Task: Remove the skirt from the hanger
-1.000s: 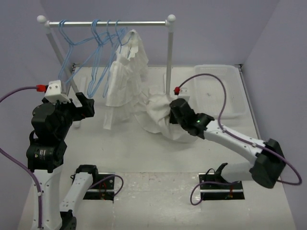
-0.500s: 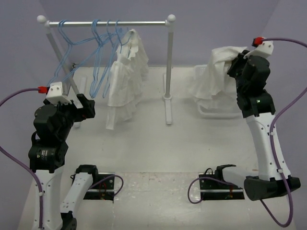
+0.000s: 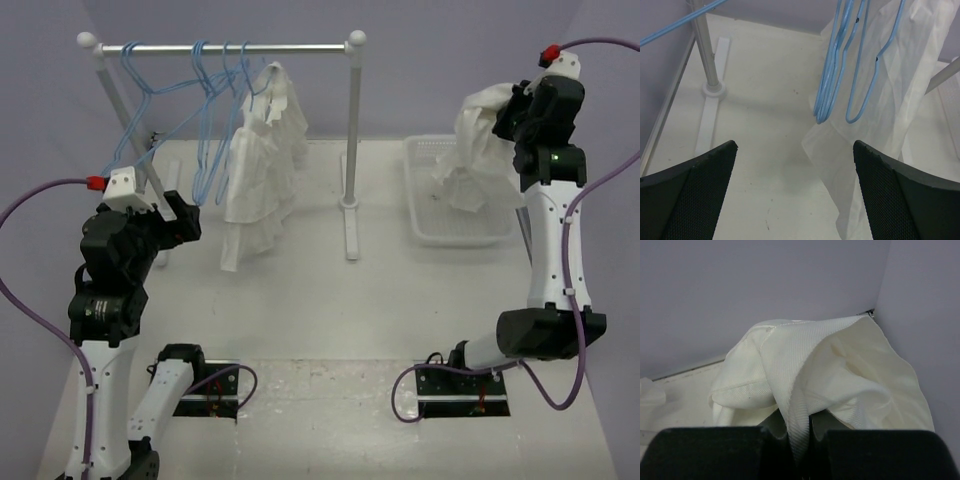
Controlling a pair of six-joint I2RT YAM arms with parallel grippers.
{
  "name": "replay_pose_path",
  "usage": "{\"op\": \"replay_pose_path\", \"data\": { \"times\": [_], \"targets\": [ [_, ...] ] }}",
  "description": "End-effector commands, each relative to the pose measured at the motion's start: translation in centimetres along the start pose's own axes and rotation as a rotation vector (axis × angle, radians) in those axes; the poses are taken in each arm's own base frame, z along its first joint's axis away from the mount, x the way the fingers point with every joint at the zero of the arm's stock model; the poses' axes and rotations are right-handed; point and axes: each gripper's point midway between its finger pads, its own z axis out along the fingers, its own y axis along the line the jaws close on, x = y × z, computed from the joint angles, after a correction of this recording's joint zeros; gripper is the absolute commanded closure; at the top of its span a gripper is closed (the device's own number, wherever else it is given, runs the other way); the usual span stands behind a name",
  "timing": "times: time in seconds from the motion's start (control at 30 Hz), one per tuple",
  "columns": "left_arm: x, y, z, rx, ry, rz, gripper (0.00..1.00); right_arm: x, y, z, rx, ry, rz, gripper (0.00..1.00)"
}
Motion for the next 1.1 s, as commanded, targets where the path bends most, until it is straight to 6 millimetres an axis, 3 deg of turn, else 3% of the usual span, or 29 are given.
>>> {"op": "replay_pose_path", "data": {
  "times": [0.0,0.33,0.47,0.53,0.7,0.83,1.03,1.07],
  "targets": [
    [-0.4,-0.2,0.9,0.004,-0.018,-0.025,0.0,0.9,0.7,1.3,-0.049,0.034,0.029,1.0],
    [0.2,0.0,2.0,-0.018,0.016,-0.041,0.0,10.7,-3.7,9.7,0.106,0.245,0.132,1.0],
    [0.2,0.0,2.0,-0.019,0.022,-0.047,0.0,13.5,-4.9,12.0,0.161,0.267,0.136,1.0],
    [0.1,0.2,1.9,-0.031,0.017,-0.049,0.0,16.5,-4.9,12.7,0.147,0.324,0.142,1.0],
    [-0.3,0.5,1.4,-0.053,0.003,-0.054,0.0,22.8,-5.9,13.4,0.188,0.455,0.142,1.0],
    [-0.5,0.7,1.3,-0.064,-0.008,-0.062,0.0,27.1,-5.3,13.0,0.173,0.599,0.119,1.0],
    [-0.5,0.7,1.0,-0.063,-0.016,-0.067,0.0,29.6,-3.8,12.1,0.108,0.793,0.013,1.0],
    [-0.5,0.8,1.0,-0.065,-0.016,-0.069,0.0,29.1,-3.5,12.4,0.102,0.797,0.004,1.0]
  ]
}}
